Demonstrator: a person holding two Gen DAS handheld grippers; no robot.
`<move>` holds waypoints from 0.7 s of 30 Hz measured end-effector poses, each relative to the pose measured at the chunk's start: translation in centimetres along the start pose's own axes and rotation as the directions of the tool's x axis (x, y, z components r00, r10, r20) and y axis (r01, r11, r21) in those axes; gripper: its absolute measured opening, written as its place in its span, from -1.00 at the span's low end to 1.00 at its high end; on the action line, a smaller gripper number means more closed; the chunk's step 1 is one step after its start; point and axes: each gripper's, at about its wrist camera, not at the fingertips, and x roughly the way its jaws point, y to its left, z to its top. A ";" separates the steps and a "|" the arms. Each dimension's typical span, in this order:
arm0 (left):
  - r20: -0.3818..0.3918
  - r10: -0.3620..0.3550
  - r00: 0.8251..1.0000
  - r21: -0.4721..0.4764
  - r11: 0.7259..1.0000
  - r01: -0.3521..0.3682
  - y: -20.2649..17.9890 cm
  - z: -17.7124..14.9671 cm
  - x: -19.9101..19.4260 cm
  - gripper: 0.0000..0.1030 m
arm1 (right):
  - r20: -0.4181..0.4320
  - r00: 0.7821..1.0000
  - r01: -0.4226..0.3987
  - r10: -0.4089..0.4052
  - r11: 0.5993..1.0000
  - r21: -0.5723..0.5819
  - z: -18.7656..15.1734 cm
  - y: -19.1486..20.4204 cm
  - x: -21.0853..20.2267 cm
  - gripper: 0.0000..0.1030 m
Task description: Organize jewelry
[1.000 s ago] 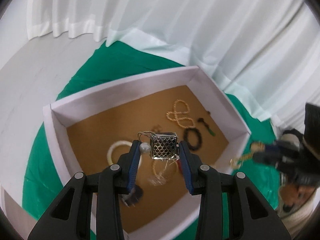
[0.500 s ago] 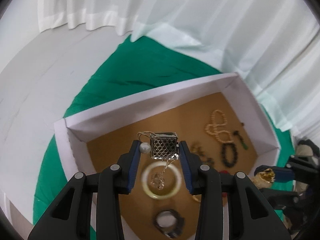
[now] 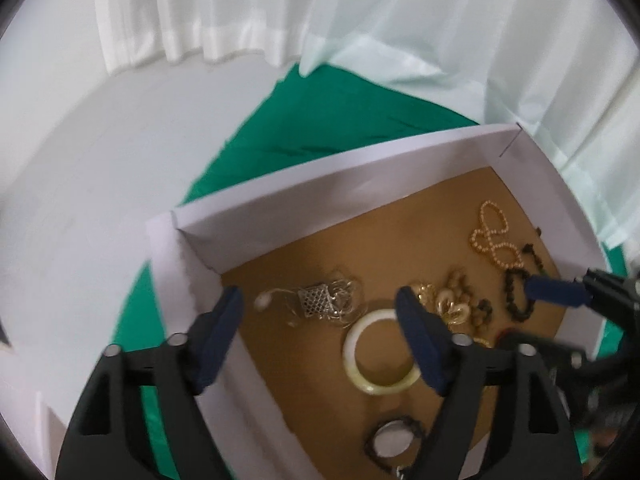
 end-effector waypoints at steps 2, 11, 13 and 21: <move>0.046 0.047 0.998 0.034 0.998 -0.048 -1.1 -1.1 -1.8 0.84 | 0.016 0.999 0.035 -0.035 0.999 0.026 -1.0 -0.5 -0.9 0.30; 0.185 0.231 0.955 0.056 0.968 -0.245 -7.5 -5.5 -7.4 0.97 | 0.094 0.974 0.206 -0.206 0.979 0.014 -6.2 -0.5 -5.4 0.56; 0.162 0.233 0.959 0.065 0.967 -0.247 -8.6 -6.1 -8.0 0.97 | 0.103 0.968 0.229 -0.229 0.973 0.018 -6.5 -0.6 -5.9 0.57; 0.067 0.169 0.983 -0.051 0.985 -0.166 -8.4 -8.4 -9.3 0.97 | 0.116 0.949 0.293 -0.293 0.956 0.022 -7.9 -0.8 -7.7 0.57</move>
